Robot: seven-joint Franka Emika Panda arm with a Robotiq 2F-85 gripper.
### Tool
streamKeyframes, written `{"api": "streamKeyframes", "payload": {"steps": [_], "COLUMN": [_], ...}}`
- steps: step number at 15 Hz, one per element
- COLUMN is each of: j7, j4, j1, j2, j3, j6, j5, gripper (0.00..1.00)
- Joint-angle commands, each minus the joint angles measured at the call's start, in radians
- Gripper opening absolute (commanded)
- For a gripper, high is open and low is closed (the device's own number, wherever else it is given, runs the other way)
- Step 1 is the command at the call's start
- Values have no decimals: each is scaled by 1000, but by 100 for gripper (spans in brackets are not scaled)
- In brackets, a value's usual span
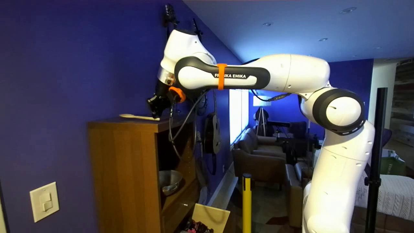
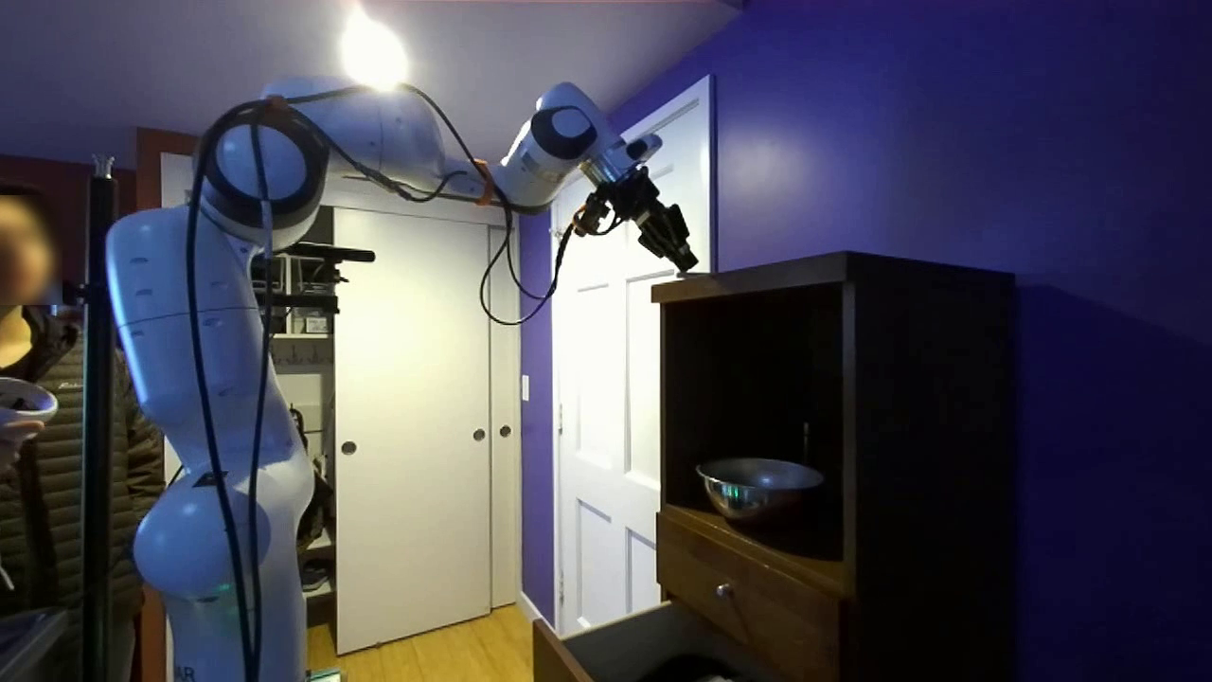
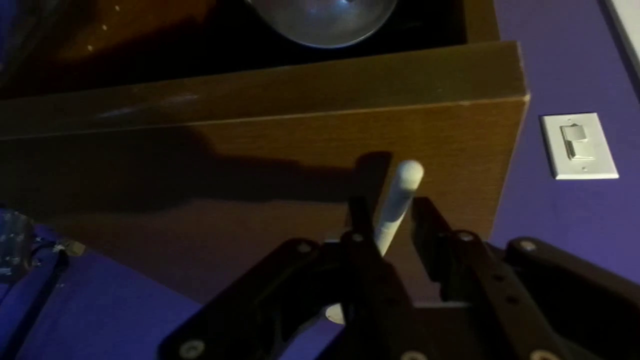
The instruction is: Put the wooden spoon on top of the cabinet
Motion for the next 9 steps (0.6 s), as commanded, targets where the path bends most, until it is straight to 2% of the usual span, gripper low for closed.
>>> {"api": "streamKeyframes", "payload": {"steps": [1,4,6,7,8,9], "j7": [23,-35,-160,-241,-130,-159], "j4": [147,157,111,71,138,135], "j1": [33,32,-2,1,23,19], "j2": [74,17,-54,-87,-14,-29], "j3": [-31,-108,-168,-224,-172,-195], "j6": [-101,-121,-110,-82,-101,-101], "j5": [-41,47,155,236,123,140], "gripper": [59,79,94,100,100,89]}}
